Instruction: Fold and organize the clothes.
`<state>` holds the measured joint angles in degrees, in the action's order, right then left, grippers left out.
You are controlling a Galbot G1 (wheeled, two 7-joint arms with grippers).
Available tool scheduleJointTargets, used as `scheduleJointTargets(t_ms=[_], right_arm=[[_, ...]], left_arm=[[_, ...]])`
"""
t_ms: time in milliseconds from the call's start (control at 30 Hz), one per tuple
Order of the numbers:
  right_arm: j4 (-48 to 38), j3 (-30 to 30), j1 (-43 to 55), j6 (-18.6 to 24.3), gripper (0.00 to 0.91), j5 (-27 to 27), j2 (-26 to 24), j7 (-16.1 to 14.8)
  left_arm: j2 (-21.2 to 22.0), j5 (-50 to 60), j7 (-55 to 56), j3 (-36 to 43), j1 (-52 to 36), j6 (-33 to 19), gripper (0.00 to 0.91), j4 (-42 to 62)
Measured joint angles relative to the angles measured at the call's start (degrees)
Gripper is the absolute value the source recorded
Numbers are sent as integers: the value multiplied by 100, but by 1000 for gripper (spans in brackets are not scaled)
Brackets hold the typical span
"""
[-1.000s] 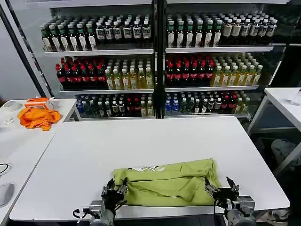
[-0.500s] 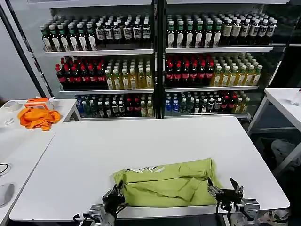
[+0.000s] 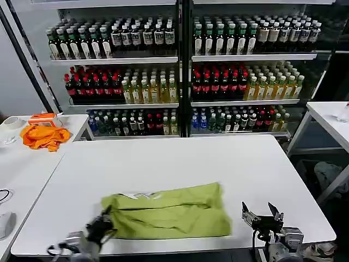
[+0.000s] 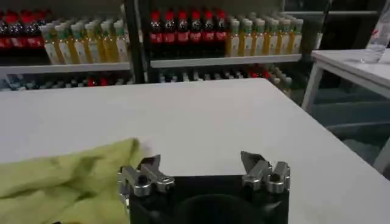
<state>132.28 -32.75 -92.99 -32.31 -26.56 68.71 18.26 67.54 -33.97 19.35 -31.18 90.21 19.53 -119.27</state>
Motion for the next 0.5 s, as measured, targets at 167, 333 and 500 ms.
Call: scheduleJointTargets(t_ms=[167, 333, 500], right_arm=[[-12, -42, 18, 0, 907, -37, -55, -11], [-14, -93, -6, 0, 907, -80, -115, -21], [-56, -132, -43, 23, 907, -113, -201, -37]], left_arm=[[-254, -554, 30, -698, 35, 158, 20, -218], [-293, -1449, -12, -923, -17, 299, 20, -515], [-135, -2298, -81, -741, -152, 341, 20, -757]])
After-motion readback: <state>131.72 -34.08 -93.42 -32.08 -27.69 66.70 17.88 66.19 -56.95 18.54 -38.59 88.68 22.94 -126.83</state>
